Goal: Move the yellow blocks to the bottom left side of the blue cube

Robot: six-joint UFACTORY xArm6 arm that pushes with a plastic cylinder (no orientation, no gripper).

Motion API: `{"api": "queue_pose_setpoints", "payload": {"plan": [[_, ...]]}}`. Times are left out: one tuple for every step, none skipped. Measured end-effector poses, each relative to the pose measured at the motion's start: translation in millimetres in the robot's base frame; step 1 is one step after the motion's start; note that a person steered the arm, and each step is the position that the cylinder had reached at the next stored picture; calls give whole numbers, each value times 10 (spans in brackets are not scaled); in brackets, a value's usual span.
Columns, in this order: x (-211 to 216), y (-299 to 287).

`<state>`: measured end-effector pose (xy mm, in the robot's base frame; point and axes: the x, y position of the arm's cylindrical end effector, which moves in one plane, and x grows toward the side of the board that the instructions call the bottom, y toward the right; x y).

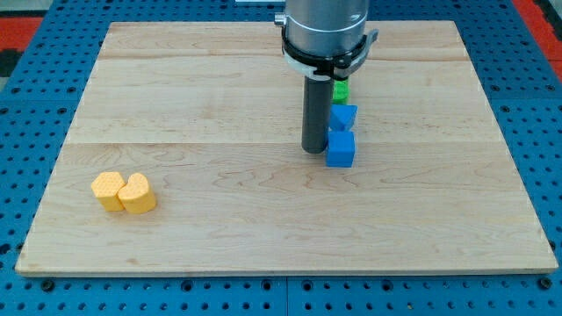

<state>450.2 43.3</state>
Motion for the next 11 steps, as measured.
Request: {"api": "queue_pose_setpoints", "payload": {"plan": [[0,78],[16,-175],[-99,-1018],[-306,-2202],[14,-3272],[410,-3356],[698,-3022],[698,-2587],[698,-2004],[699,-1439],[713,-947]]}}
